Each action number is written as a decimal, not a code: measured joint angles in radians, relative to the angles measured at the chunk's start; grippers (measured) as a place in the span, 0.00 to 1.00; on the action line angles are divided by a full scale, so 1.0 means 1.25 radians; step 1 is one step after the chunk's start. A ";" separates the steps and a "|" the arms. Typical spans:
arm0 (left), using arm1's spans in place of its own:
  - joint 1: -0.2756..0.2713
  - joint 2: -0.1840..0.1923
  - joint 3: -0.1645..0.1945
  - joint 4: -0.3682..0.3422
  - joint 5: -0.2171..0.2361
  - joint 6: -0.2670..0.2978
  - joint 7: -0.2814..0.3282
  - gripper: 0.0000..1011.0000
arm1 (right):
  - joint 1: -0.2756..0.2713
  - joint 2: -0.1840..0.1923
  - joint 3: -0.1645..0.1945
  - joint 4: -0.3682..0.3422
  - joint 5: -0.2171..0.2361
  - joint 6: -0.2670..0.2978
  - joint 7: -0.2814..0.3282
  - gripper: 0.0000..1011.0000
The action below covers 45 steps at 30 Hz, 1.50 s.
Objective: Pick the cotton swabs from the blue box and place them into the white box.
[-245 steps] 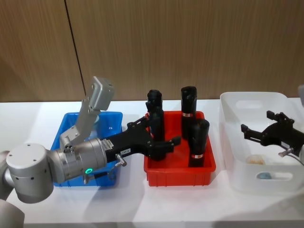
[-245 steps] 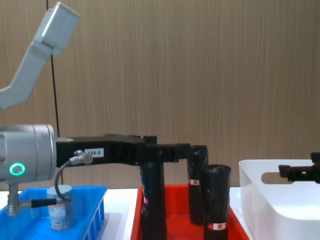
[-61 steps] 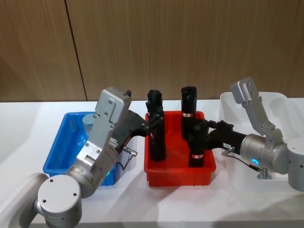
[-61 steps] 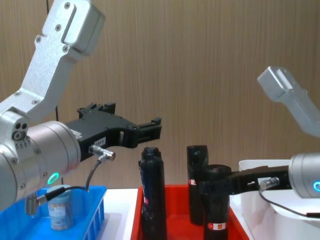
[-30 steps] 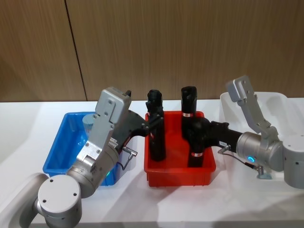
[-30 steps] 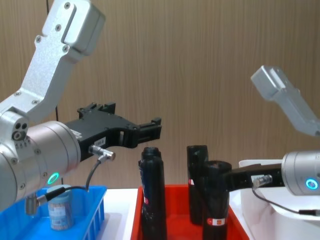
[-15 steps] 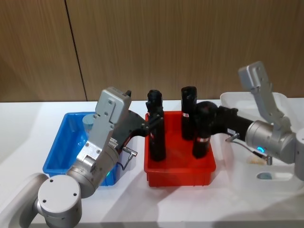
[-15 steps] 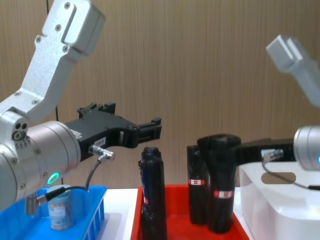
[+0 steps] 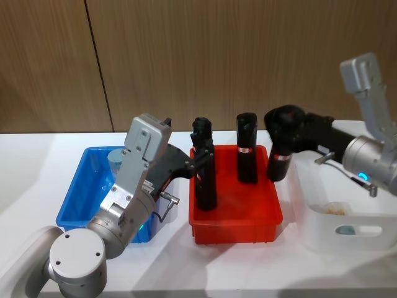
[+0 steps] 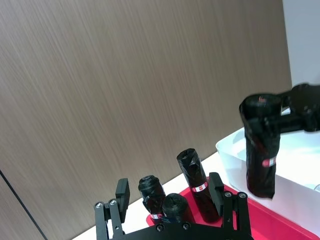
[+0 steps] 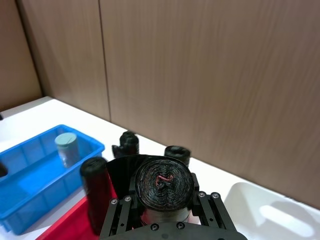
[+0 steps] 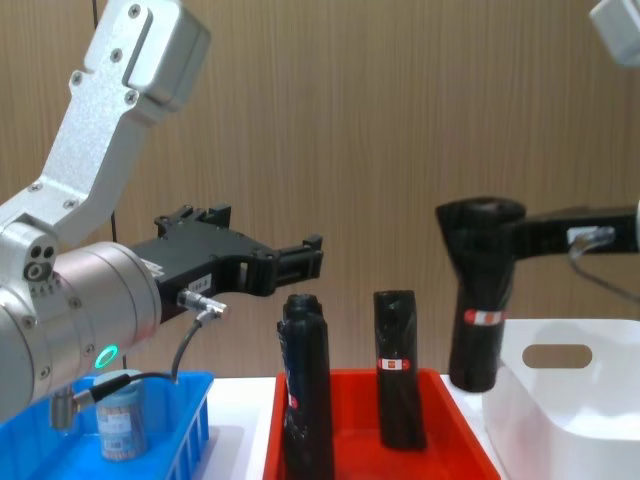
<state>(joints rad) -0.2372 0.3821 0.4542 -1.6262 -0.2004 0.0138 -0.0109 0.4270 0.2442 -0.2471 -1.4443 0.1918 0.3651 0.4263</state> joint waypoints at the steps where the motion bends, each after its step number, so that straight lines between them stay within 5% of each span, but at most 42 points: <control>1: 0.000 0.000 0.000 0.000 0.000 0.000 0.000 0.99 | 0.000 0.002 0.002 -0.003 0.000 0.000 -0.002 0.54; 18: 0.000 0.000 0.000 0.000 0.000 0.000 0.000 0.99 | 0.007 0.050 0.051 -0.041 0.001 -0.007 -0.037 0.54; 36: 0.000 0.000 0.000 0.000 0.000 0.000 0.000 0.99 | 0.006 0.066 0.060 0.042 -0.030 -0.038 -0.056 0.54; 45: 0.000 0.000 0.000 0.000 0.000 0.000 0.000 0.99 | 0.004 0.064 0.056 0.075 -0.034 -0.053 -0.062 0.79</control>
<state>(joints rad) -0.2372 0.3821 0.4542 -1.6262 -0.2004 0.0138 -0.0109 0.4314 0.3244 -0.1773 -1.3500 0.1498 0.2989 0.3484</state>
